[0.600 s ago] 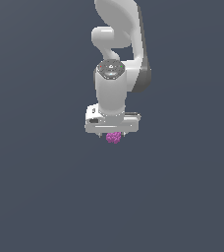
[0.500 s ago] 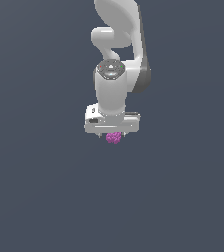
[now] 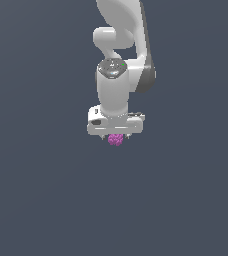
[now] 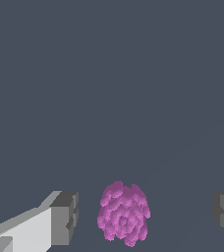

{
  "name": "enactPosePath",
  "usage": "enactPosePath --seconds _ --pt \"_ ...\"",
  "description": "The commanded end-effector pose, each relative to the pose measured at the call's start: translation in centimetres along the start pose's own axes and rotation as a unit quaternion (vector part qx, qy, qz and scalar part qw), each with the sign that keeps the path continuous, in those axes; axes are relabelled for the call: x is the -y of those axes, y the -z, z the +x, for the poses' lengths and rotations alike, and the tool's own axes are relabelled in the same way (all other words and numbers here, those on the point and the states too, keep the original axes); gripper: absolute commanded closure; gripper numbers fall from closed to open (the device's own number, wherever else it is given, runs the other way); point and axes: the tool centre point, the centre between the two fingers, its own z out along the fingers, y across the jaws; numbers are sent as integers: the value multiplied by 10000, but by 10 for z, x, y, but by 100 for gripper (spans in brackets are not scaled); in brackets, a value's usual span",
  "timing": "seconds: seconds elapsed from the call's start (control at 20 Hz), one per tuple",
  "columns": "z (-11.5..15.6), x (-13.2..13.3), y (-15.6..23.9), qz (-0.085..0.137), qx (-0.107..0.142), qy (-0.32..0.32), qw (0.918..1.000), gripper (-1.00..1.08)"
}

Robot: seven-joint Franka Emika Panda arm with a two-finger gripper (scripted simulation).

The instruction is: Pick up the object and move it to a goal position.

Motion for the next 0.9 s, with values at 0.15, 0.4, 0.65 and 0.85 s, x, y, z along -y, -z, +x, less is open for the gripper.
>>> enactPosePath --seconds 0.15,0.4,0.65,0.85 --pt "-3 0 -3 -5 4 -30 10000 -92" --pt "-13 1 -15 -30 13 -157 9999 -92" --pt "-33 2 -35 -76 28 -374 9993 -92" --pt "-55 3 -54 -119 40 -588 9982 -92"
